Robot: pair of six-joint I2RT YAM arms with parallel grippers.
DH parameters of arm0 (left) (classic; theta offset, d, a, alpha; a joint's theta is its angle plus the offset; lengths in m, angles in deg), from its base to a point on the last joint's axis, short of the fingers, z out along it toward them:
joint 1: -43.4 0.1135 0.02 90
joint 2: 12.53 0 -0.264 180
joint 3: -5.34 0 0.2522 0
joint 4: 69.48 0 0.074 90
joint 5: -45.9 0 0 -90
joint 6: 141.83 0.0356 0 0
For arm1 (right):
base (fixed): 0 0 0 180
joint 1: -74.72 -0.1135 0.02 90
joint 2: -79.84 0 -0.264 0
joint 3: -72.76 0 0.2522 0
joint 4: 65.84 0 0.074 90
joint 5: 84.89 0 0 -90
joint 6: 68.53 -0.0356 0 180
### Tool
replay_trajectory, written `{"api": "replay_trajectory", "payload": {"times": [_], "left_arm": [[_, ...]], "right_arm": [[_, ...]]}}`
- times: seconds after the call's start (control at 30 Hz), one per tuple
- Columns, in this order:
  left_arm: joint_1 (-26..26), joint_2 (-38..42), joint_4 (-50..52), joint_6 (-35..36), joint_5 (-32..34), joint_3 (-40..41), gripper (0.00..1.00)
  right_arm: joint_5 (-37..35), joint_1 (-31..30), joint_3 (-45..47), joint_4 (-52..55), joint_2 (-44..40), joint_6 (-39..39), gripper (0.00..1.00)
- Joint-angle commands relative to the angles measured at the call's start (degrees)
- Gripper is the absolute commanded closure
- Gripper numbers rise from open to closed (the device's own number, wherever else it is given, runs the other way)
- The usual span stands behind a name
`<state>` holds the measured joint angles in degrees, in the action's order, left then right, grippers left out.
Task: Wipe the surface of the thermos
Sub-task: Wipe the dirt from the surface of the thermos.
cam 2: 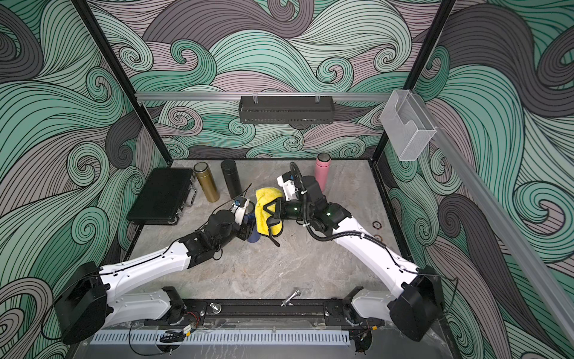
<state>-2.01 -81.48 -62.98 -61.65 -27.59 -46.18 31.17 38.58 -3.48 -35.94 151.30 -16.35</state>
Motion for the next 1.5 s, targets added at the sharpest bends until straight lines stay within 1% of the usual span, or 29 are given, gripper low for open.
{"api": "replay_trajectory", "payload": {"times": [0.0, 0.07, 0.1, 0.13, 0.37, 0.47, 0.57, 0.7, 0.8, 0.87, 1.03, 1.17, 1.47], "left_arm": [[0.1, 0.3, -1.2, -0.6, 0.5, -2.1, 0.81], [0.1, 1.1, -0.9, -0.5, 0.6, -1.9, 0.87], [0.1, 1.6, -0.8, -0.5, 0.6, -1.8, 0.95], [0.1, 2.0, -0.7, -0.4, 0.5, -1.6, 1.00], [0.6, 6.5, 2.9, -2.2, 0.0, -2.6, 1.00], [1.4, 9.6, 6.3, -5.8, -0.6, -4.6, 1.00], [2.1, 11.9, 12.9, -11.1, -0.6, -9.5, 1.00], [3.7, 13.5, 20.1, -17.1, -1.6, -15.4, 1.00], [4.7, 14.7, 23.0, -20.6, -1.2, -18.1, 1.00], [4.9, 15.6, 22.8, -21.5, -1.5, -18.8, 1.00], [4.9, 16.9, 21.3, -22.6, -2.8, -19.5, 1.00], [4.9, 17.6, 19.5, -23.3, -2.8, -18.8, 1.00], [4.9, 18.9, 16.6, -23.9, -2.6, -17.0, 1.00]], "right_arm": [[-3.4, 1.6, 0.9, 0.9, -2.5, 0.0, 1.00], [-4.3, 2.3, 1.2, 2.1, -2.7, 0.7, 1.00], [-4.6, 2.6, 1.5, 2.3, -2.7, 0.9, 1.00], [-4.7, 2.8, 2.0, 2.0, -2.6, 0.9, 1.00], [-4.4, 3.4, 5.8, -0.8, -2.0, -0.8, 1.00], [-3.4, 3.4, 9.0, -3.1, -2.0, -2.6, 1.00], [-2.8, 3.4, 13.9, -6.6, -3.3, -4.3, 1.00], [-2.7, 2.9, 21.4, -12.3, -5.5, -4.5, 1.00], [-4.2, 2.5, 24.9, -13.5, -5.7, -4.5, 1.00], [-4.0, 2.0, 26.1, -15.4, -5.0, -4.8, 1.00], [-4.7, -0.6, 24.2, -18.4, -2.3, -3.7, 1.00], [-4.4, -2.5, 20.9, -19.3, 1.6, -2.8, 1.00], [-1.3, -5.1, 16.5, -25.1, 9.2, -5.1, 1.00]]}}
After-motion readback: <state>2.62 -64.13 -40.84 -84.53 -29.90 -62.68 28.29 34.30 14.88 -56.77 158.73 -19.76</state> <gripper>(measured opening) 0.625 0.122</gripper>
